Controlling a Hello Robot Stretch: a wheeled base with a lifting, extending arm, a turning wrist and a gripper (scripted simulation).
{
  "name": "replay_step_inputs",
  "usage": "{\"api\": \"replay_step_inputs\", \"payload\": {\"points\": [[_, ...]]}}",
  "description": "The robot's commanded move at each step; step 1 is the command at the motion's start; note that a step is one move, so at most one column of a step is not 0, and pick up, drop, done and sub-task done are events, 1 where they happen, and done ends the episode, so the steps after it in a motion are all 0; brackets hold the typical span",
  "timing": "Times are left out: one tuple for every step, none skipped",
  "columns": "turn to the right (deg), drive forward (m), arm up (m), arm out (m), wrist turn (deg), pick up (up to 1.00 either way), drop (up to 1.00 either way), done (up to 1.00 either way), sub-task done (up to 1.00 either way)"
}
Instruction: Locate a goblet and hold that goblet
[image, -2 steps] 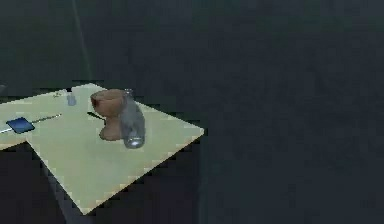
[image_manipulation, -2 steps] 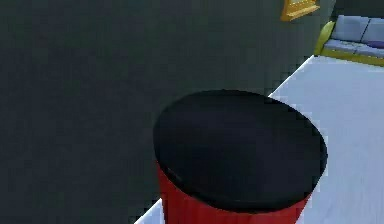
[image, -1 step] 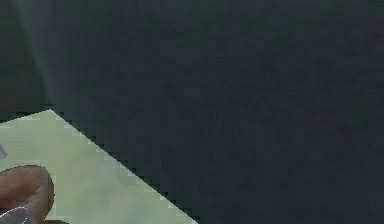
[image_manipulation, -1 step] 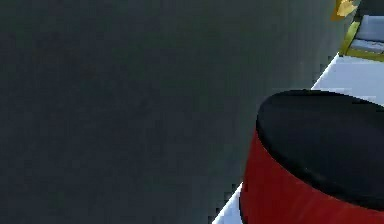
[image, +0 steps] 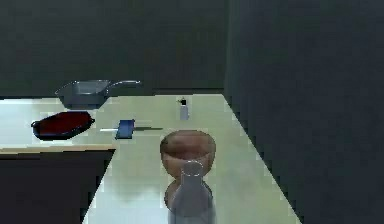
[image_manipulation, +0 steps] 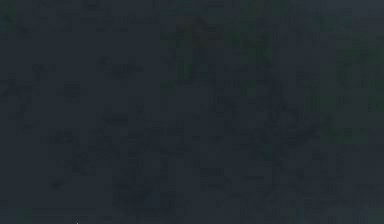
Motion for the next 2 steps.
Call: {"api": "replay_step_inputs", "payload": {"points": [[-45.0, 0.0, 0.0, 0.0, 0.0, 0.0, 0.0, 0.0, 0.0], [-39.0, 0.0, 0.0, 0.0, 0.0, 0.0, 0.0, 0.0, 0.0]]}}
